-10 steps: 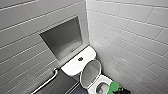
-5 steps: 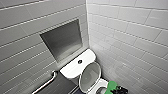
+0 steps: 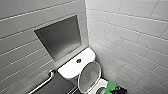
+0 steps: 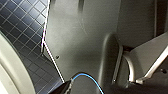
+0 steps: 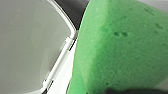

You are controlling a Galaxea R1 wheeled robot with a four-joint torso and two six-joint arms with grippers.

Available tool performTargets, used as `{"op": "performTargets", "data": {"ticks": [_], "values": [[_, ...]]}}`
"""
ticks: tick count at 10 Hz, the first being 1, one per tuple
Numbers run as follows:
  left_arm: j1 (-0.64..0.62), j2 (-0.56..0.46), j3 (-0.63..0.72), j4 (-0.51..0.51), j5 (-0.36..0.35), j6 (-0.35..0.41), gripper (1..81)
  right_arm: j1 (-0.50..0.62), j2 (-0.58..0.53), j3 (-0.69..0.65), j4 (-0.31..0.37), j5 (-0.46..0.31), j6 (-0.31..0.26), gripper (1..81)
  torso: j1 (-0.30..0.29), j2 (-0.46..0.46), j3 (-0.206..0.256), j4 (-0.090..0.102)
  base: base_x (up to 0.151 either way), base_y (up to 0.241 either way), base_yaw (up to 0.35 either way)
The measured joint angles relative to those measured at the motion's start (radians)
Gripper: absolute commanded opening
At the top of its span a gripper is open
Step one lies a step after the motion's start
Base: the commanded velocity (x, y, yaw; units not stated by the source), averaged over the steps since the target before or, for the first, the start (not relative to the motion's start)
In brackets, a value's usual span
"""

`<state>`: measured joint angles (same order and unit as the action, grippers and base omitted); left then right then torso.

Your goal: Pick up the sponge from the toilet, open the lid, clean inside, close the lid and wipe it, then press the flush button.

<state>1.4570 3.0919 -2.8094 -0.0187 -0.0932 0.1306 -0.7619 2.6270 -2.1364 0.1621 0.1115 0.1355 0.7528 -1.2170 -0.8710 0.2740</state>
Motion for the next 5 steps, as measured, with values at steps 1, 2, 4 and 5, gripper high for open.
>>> {"op": "performTargets", "data": {"ticks": [1, 2, 4, 5], "values": [[0.001, 0.000, 0.000, 0.000, 0.000, 0.000, 81.1, 0.004, 0.006, 0.000, -0.001, 0.001, 0.000, 1.0, 0.023, -0.036, -0.005, 0.000, 0.000, 0.000, 0.000], [0.001, 0.000, 0.000, 0.000, 0.001, 0.000, 81.1, 0.011, 0.013, 0.001, -0.002, -0.001, 0.000, 1.0, 0.046, -0.073, -0.008, 0.000, 0.000, 0.000, 0.000], [0.005, 0.000, 0.000, 0.000, 0.001, 0.000, 81.1, 0.038, 0.043, 0.000, -0.003, -0.002, -0.001, 1.0, 0.094, -0.151, -0.008, 0.000, 0.000, 0.000, 0.000], [0.009, 0.000, 0.000, 0.000, 0.003, 0.000, 81.1, 0.042, 0.067, -0.010, -0.003, -0.001, -0.001, 1.0, 0.118, -0.189, -0.008, 0.000, 0.000, 0.000, 0.000]]}}
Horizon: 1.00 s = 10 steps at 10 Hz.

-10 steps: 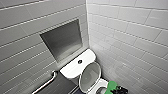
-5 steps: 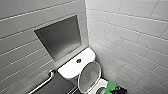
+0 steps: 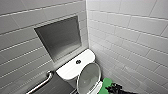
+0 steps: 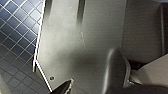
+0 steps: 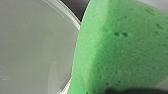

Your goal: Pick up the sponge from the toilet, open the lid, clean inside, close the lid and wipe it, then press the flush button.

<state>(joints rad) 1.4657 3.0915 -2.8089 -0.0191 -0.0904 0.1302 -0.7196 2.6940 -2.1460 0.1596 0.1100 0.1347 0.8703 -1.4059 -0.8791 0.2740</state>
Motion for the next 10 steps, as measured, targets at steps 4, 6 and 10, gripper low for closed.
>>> {"op": "performTargets", "data": {"ticks": [4, 6, 10], "values": [[0.006, -0.002, 0.000, 0.000, 0.005, 0.000, 81.1, 0.001, 0.089, -0.136, 0.001, -0.007, 0.015, 1.0, 0.026, -0.046, 0.000, 0.000, 0.000, 0.000, 0.000], [0.006, -0.002, 0.000, 0.000, 0.004, 0.000, 81.1, 0.005, 0.097, -0.156, 0.001, -0.006, 0.050, 1.0, 0.027, -0.047, 0.000, 0.000, 0.000, 0.000, 0.000], [0.006, -0.002, 0.000, 0.000, 0.005, 0.000, 81.1, 0.013, 0.096, -0.175, 0.000, -0.006, 0.050, 1.0, 0.027, -0.047, -0.046, 0.000, 0.000, 0.000, 0.000]]}}
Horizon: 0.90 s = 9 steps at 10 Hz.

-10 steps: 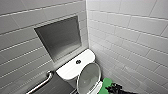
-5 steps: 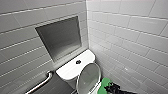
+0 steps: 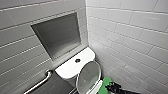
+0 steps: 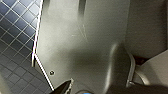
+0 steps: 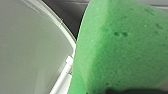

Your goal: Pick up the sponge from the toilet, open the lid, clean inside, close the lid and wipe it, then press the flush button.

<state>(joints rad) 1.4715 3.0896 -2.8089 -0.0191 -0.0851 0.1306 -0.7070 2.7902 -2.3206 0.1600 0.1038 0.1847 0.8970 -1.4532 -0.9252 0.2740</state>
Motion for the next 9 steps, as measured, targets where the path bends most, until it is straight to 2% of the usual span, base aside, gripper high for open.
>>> {"op": "performTargets", "data": {"ticks": [3, 6, 9], "values": [[-0.005, 0.000, 0.000, 0.000, -0.001, 0.000, 81.1, 0.026, 0.016, -0.002, 0.000, -0.003, 0.000, 1.0, 0.001, 0.000, -0.010, 0.000, 0.000, 0.000, 0.000], [-0.005, 0.000, 0.000, 0.000, -0.001, 0.000, 81.1, 0.040, 0.074, -0.077, 0.000, 0.005, 0.009, 1.0, 0.001, 0.000, -0.010, 0.000, 0.000, 0.000, 0.000], [0.001, -0.001, 0.000, -0.001, -0.001, 0.000, 81.1, 0.011, 0.140, -0.229, 0.004, 0.045, 0.075, 1.0, 0.001, 0.000, -0.010, 0.000, 0.000, 0.000, 0.000]]}}
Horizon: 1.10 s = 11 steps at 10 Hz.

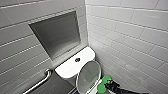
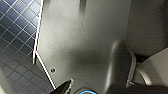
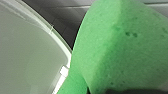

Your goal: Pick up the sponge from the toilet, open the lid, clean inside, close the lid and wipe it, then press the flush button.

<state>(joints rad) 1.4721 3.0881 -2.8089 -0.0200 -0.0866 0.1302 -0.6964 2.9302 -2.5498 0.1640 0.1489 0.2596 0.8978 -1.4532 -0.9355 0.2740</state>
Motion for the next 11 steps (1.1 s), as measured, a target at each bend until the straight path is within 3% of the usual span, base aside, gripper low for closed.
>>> {"op": "performTargets", "data": {"ticks": [2, 5, 11], "values": [[0.002, -0.004, 0.000, 0.000, 0.000, 0.000, 81.1, -0.002, 0.028, -0.057, 0.001, 0.011, 0.031, 1.0, 0.000, 0.000, 0.000, 0.000, 0.000, 0.000, 0.000], [0.002, -0.003, 0.000, 0.000, 0.000, 0.000, 81.1, -0.011, 0.007, -0.031, 0.007, 0.023, 0.057, 1.0, 0.000, 0.000, 0.000, 0.000, 0.000, 0.000, 0.000], [0.002, 0.008, 0.000, 0.001, -0.001, 0.000, 81.1, -0.058, -0.221, 0.274, 0.015, 0.036, 0.063, 1.0, 0.000, 0.000, 0.000, 0.000, 0.000, 0.000, 0.000]]}}
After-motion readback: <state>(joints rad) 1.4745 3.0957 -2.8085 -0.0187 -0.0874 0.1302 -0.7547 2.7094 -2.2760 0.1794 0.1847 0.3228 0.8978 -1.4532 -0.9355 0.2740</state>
